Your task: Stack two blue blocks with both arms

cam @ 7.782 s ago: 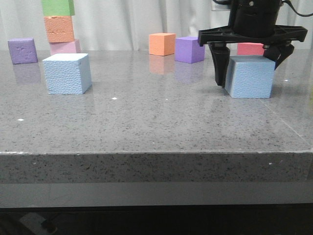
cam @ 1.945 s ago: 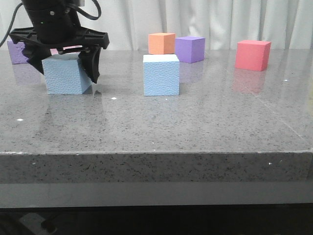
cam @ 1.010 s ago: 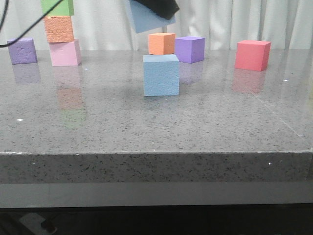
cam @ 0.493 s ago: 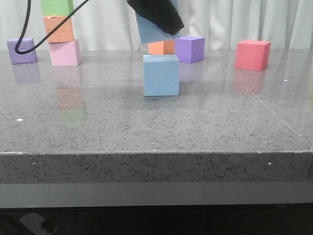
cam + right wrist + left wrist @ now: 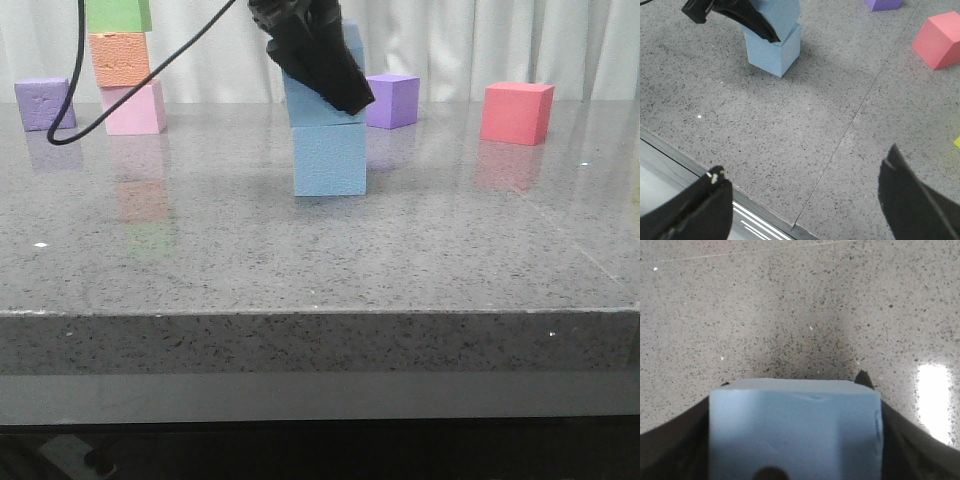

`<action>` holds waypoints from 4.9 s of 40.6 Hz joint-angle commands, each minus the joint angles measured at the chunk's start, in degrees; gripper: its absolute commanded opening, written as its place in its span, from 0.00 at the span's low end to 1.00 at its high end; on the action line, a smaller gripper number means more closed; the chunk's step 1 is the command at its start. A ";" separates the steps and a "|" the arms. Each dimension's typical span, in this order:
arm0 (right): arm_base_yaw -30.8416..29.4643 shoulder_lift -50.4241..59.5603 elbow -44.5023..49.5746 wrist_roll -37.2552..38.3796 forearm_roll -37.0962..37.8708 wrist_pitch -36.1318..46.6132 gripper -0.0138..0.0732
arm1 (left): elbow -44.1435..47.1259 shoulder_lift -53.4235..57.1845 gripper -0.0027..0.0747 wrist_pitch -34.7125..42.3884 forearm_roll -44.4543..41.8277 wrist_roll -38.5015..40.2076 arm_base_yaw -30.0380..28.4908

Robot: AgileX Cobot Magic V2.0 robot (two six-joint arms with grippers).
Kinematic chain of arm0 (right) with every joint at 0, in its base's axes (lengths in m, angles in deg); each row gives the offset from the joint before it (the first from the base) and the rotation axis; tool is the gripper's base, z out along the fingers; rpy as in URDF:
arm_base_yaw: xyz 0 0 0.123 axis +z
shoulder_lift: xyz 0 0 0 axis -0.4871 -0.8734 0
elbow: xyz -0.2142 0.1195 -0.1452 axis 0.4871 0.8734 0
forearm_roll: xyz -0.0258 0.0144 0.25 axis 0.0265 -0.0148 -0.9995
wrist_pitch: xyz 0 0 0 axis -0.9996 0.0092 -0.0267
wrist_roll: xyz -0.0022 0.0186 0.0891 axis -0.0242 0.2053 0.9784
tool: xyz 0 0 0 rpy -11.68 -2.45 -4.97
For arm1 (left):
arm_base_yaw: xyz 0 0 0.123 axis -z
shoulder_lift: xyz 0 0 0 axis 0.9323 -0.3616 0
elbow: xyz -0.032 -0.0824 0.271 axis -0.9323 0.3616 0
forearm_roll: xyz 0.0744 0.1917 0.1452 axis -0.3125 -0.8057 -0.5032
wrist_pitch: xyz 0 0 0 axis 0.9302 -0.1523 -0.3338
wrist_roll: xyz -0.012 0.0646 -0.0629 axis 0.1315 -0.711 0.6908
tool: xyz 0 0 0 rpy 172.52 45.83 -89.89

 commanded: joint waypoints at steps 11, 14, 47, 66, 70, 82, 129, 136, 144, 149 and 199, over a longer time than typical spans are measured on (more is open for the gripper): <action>-0.37 0.27 -1.47 -0.45 0.88 3.57 0.85 | -1.83 2.79 0.79 4.86 1.53 0.14 0.37; -0.37 0.27 -1.47 -0.45 0.88 3.57 0.85 | -1.83 2.98 0.79 4.86 1.64 0.25 0.37; -0.37 0.27 -1.47 -0.45 0.88 3.57 0.85 | 2.86 29.05 0.79 6.48 2.82 26.97 0.23; -0.37 0.27 -1.47 -0.45 0.88 3.57 0.85 | 35.73 55.07 0.79 36.22 3.26 36.64 0.23; -0.37 0.27 -1.47 -0.45 0.88 3.57 0.85 | 42.16 59.60 0.79 35.65 3.26 36.78 -0.02; -0.37 0.27 -1.47 -0.45 0.88 3.57 0.85 | 53.03 64.92 0.79 20.89 1.57 45.11 -0.38; -0.37 0.27 1.02 -0.45 0.72 4.39 0.02 | 62.34 67.61 0.01 25.48 -12.81 60.68 -0.38; -0.37 0.27 1.10 -0.45 0.72 3.73 0.02 | 62.34 67.52 0.01 25.48 -12.81 60.68 -0.38; -0.37 0.27 1.10 -0.45 0.72 3.73 0.02 | 62.34 67.52 0.01 25.48 -12.81 60.68 -0.38; -0.37 0.27 1.10 -0.45 0.72 3.73 0.02 | 62.92 67.93 0.01 26.42 -12.81 60.68 -0.24; -0.37 0.27 1.10 -0.45 0.72 3.51 0.02 | 113.66 116.91 0.01 60.23 -13.23 60.68 -25.63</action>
